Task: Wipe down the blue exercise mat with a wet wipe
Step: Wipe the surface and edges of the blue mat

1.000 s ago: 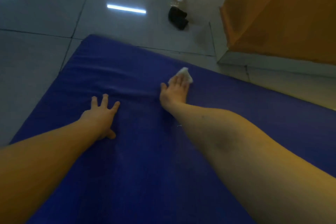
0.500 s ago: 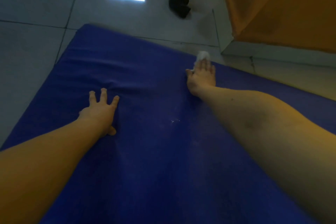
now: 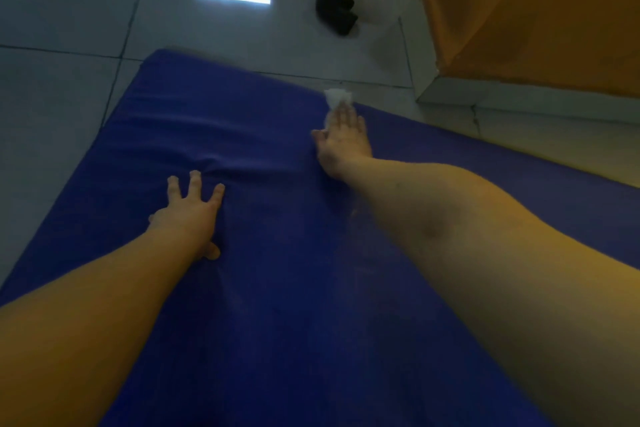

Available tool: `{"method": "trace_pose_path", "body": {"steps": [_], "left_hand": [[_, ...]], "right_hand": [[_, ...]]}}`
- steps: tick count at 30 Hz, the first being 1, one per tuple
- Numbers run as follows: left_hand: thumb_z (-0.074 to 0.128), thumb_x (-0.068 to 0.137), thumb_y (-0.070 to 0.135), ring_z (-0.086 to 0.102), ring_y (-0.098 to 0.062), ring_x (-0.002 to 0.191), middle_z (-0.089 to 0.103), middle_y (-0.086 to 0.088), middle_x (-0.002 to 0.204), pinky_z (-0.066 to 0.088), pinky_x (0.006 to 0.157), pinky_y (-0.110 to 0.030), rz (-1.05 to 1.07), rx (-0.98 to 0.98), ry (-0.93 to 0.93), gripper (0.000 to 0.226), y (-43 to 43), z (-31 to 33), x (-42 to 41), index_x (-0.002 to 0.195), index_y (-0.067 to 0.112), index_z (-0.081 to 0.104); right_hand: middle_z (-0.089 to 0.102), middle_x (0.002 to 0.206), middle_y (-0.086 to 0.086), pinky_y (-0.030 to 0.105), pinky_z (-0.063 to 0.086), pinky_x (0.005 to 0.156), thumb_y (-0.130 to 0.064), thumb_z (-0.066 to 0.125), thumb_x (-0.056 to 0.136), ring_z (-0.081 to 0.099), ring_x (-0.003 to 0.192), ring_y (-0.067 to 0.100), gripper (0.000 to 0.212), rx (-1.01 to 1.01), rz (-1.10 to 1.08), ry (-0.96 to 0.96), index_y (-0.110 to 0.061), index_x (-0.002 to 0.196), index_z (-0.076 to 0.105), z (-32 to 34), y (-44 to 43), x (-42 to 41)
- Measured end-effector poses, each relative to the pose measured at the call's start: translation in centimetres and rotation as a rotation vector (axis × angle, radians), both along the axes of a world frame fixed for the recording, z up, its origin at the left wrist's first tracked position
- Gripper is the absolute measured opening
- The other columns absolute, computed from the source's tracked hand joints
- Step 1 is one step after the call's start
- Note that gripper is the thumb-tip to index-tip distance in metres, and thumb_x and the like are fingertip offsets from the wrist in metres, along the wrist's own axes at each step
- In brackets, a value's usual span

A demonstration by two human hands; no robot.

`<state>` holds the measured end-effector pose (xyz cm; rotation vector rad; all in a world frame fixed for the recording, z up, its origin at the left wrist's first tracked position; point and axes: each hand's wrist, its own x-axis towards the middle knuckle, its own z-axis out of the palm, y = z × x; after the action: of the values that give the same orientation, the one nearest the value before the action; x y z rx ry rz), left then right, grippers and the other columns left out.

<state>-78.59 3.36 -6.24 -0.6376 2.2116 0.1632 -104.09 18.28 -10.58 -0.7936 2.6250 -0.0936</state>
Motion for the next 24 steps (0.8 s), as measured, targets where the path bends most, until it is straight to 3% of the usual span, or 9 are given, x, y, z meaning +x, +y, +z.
{"method": "trace_pose_path", "body": {"steps": [5, 8, 11, 14, 18, 21, 24], "left_hand": [[0.082, 0.079, 0.045, -0.022, -0.043, 0.149, -0.036, -0.009, 0.159, 0.041, 0.108, -0.061, -0.004, -0.008, 0.019, 0.127, 0.1, -0.3, -0.1, 0.156, 0.033, -0.019], [0.083, 0.078, 0.043, -0.022, -0.044, 0.148, -0.035, -0.010, 0.159, 0.041, 0.107, -0.062, 0.004, -0.004, 0.018, 0.129, 0.1, -0.4, -0.1, 0.157, 0.032, -0.018], [0.083, 0.078, 0.042, -0.022, -0.044, 0.148, -0.035, -0.010, 0.159, 0.042, 0.107, -0.061, 0.011, -0.006, 0.021, 0.128, 0.1, -0.5, -0.2, 0.157, 0.032, -0.017], [0.082, 0.079, 0.043, -0.021, -0.044, 0.148, -0.035, -0.010, 0.159, 0.042, 0.107, -0.061, 0.008, -0.010, 0.024, 0.128, 0.1, -0.4, -0.1, 0.157, 0.032, -0.018], [0.080, 0.080, 0.046, -0.022, -0.044, 0.148, -0.035, -0.010, 0.159, 0.041, 0.109, -0.060, 0.002, -0.013, 0.022, 0.127, 0.0, -0.1, 0.0, 0.156, 0.033, -0.020], [0.080, 0.081, 0.047, -0.022, -0.044, 0.148, -0.035, -0.010, 0.159, 0.042, 0.108, -0.060, -0.004, -0.010, 0.020, 0.126, 0.1, -0.1, 0.1, 0.156, 0.033, -0.021], [0.082, 0.080, 0.043, -0.022, -0.044, 0.148, -0.035, -0.010, 0.159, 0.043, 0.107, -0.060, 0.004, -0.004, 0.036, 0.127, 0.1, -0.3, 0.1, 0.156, 0.033, -0.019]], "right_hand": [[-0.016, 0.167, 0.015, 0.047, -0.006, 0.126, -0.059, 0.014, 0.103, -0.014, 0.155, 0.029, 0.082, 0.152, -0.460, 0.040, -0.004, 0.159, -0.010, 0.4, 7.7, -4.8], [-0.012, 0.168, 0.016, 0.046, -0.005, 0.126, -0.057, 0.017, 0.103, -0.014, 0.155, 0.029, 0.083, 0.078, -0.552, 0.016, 0.000, 0.158, -0.009, 0.6, 5.6, -3.1], [-0.016, 0.166, 0.018, 0.046, -0.004, 0.126, -0.050, 0.020, 0.105, -0.014, 0.155, 0.030, 0.080, -0.028, -0.423, 0.026, 0.003, 0.157, -0.010, 0.7, 1.4, 1.3], [-0.025, 0.165, 0.011, 0.042, -0.009, 0.125, -0.048, 0.027, 0.105, -0.022, 0.153, 0.024, 0.082, -0.139, -0.156, -0.012, -0.002, 0.157, -0.017, 0.6, -1.8, 6.1], [-0.019, 0.167, 0.004, 0.042, -0.008, 0.126, -0.053, 0.021, 0.105, -0.020, 0.153, 0.018, 0.076, -0.075, 0.117, -0.029, -0.010, 0.160, -0.010, -0.1, -1.5, 5.8], [-0.013, 0.169, 0.009, 0.043, -0.004, 0.126, -0.054, 0.019, 0.104, -0.009, 0.156, 0.024, 0.077, -0.030, -0.119, 0.052, -0.009, 0.161, -0.006, -0.3, 2.8, 2.2], [-0.014, 0.167, 0.015, 0.047, -0.003, 0.126, -0.059, 0.014, 0.103, -0.010, 0.155, 0.030, 0.082, 0.096, -0.413, 0.063, -0.004, 0.159, -0.007, 0.0, 7.5, -1.0]]}}
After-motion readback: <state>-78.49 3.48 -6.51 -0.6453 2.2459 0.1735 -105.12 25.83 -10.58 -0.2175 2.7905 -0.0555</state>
